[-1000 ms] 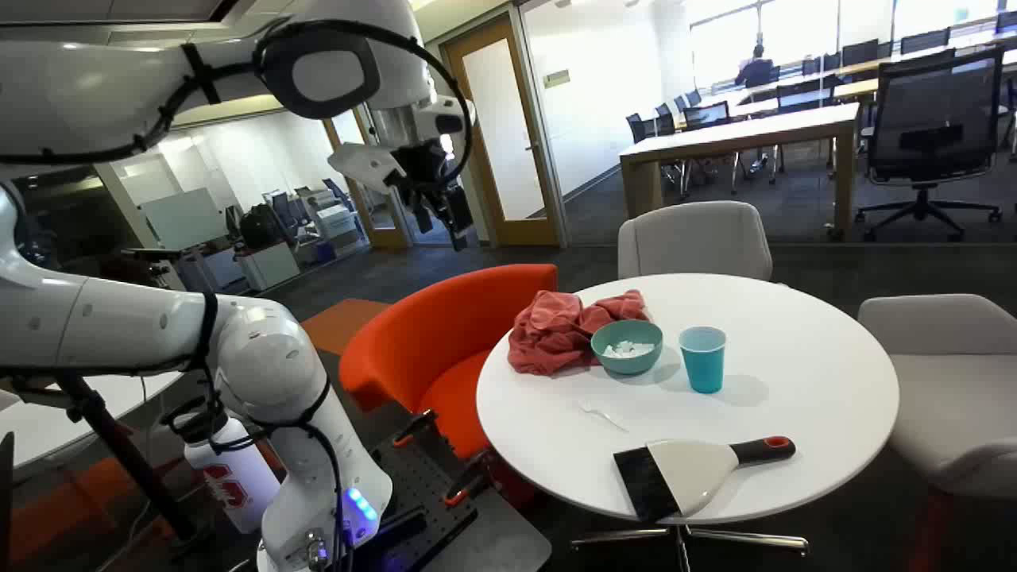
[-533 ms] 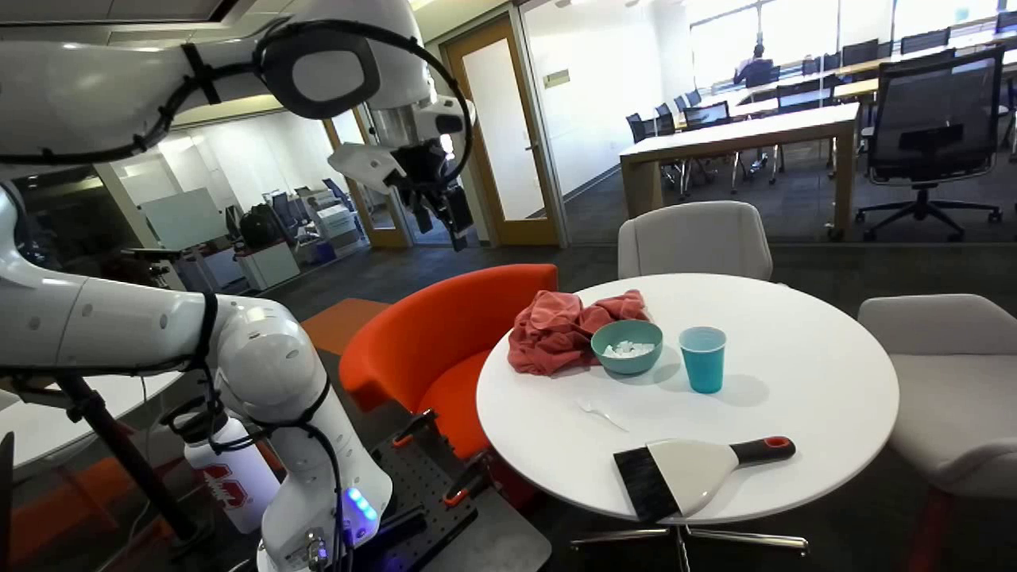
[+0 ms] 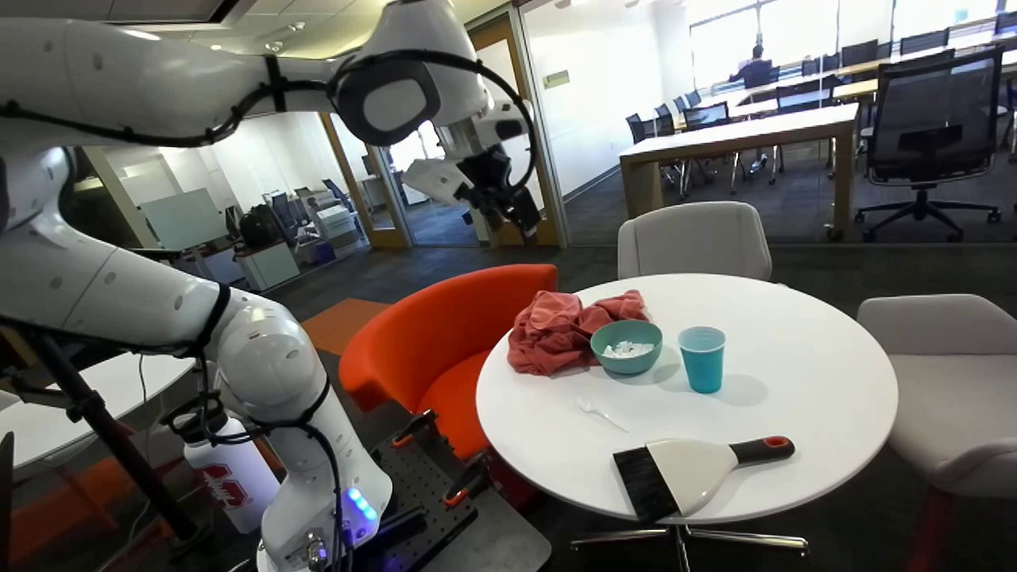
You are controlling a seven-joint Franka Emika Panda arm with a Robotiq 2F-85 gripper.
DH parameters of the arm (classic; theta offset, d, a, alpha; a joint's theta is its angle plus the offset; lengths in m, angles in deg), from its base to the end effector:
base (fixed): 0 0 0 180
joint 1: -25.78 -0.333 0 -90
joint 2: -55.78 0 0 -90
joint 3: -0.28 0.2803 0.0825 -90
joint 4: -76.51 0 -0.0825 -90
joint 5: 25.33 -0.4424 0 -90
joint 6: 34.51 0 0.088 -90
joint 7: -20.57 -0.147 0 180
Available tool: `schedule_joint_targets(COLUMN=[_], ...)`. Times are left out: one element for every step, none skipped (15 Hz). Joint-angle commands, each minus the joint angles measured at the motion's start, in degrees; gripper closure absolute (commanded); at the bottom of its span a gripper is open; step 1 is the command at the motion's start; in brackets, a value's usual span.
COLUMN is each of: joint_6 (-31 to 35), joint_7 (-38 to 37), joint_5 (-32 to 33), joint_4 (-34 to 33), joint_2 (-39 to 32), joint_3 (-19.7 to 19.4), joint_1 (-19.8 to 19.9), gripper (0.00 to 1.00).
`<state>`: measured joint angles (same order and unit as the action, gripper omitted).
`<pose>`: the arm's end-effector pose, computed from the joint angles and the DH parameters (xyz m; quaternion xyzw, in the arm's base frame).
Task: Take an object from the green bowl and put it in the blue cup
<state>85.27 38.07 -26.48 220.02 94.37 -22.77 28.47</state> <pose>0.4262 -0.1883 0.4287 -0.9842 0.0483 -0.1454 0.0883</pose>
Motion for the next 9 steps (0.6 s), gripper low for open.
schedule_joint_targets(joint_6=[8.7, 10.1, 11.5, 12.0, 11.3, 10.1, 11.3, 11.4, 11.4], joint_7=[-2.4, -3.0, -3.3, -3.3, -0.3, 0.0, -0.8, -0.9, -1.0], joint_5=[-1.4, -2.1, -3.0, -4.3, -7.6, -7.8, -6.7, -6.9, -6.8], joint_4=[-3.8, -4.7, -5.7, -7.1, -8.3, -8.3, -5.0, -5.7, -5.8], joint_2=[-14.8, -18.3, -21.9, -25.6, -28.8, -29.1, -25.1, -27.1, -27.8], joint_3=[-1.4, -1.8, -2.1, -2.3, 1.2, 2.2, 3.8, 4.8, 5.7], joint_1=[-4.1, -5.5, -6.9, -8.0, -4.8, -3.9, -2.0, -1.5, -0.9], gripper=[0.0, 0.0, 0.0, 0.0, 0.0, 0.0, 0.0, 0.0, 0.0])
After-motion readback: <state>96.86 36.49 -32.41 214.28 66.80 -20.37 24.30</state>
